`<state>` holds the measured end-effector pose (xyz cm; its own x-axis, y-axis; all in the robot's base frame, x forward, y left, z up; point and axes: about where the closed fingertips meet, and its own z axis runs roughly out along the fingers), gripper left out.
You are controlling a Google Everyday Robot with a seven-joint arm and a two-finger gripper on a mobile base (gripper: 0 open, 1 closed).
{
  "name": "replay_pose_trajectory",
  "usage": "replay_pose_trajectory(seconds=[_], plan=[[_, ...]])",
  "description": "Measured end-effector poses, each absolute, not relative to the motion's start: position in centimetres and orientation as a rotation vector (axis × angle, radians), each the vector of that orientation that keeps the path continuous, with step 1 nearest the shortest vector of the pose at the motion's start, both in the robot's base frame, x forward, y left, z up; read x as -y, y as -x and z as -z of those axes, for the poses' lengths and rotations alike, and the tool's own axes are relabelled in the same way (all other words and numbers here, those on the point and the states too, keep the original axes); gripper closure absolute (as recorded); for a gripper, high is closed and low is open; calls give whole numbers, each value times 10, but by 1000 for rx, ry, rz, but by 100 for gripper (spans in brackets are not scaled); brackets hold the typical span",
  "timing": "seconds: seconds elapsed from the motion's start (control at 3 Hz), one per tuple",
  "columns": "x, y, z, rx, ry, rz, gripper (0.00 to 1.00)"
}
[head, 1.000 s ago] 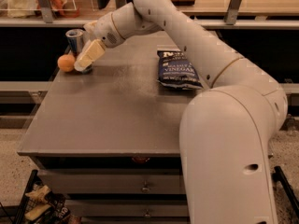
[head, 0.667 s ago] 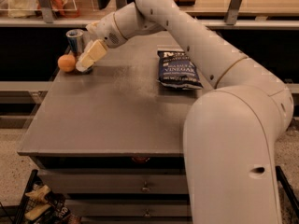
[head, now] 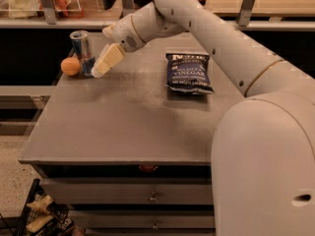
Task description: Move redbull can near orange
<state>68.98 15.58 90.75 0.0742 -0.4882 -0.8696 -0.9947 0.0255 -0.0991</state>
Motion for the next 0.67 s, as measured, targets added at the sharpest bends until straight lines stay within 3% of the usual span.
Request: replay_pose_trajectory(seconds=[0.67], plan=[[-85, -652, -904, -1639, 1540, -756, 0]])
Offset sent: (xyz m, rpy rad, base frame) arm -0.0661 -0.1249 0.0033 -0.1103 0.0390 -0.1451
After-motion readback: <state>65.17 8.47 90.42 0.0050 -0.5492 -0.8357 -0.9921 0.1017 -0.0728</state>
